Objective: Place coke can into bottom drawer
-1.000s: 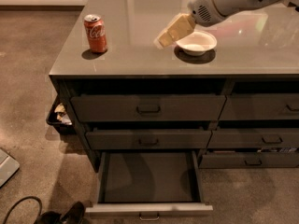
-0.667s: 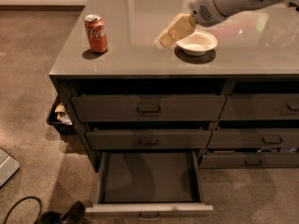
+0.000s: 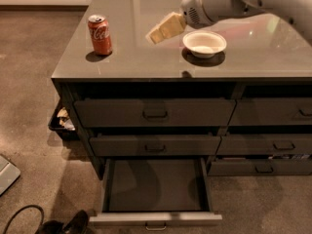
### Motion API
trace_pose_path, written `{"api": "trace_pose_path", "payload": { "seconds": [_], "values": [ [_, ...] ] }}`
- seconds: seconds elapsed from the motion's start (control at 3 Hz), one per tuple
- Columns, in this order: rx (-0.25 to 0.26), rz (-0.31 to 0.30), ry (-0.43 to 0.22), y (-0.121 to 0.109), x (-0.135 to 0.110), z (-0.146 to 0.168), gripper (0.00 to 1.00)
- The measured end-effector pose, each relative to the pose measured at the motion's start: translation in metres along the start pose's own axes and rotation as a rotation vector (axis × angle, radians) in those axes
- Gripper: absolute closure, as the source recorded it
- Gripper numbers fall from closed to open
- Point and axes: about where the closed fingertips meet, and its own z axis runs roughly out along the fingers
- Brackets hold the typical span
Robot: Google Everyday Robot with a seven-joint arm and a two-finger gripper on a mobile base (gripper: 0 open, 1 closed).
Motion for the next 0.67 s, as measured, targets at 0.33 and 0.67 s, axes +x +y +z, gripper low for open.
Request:
{"api": "trace_pose_path", "payload": {
  "seconds": [0.33, 0.67],
  "values": [
    [-0.029, 0.011, -0.057, 0.003, -0.022, 0.038, 0.0],
    [-0.101, -0.005, -0.106, 0.014, -0.045, 0.079, 0.0]
  ]
}}
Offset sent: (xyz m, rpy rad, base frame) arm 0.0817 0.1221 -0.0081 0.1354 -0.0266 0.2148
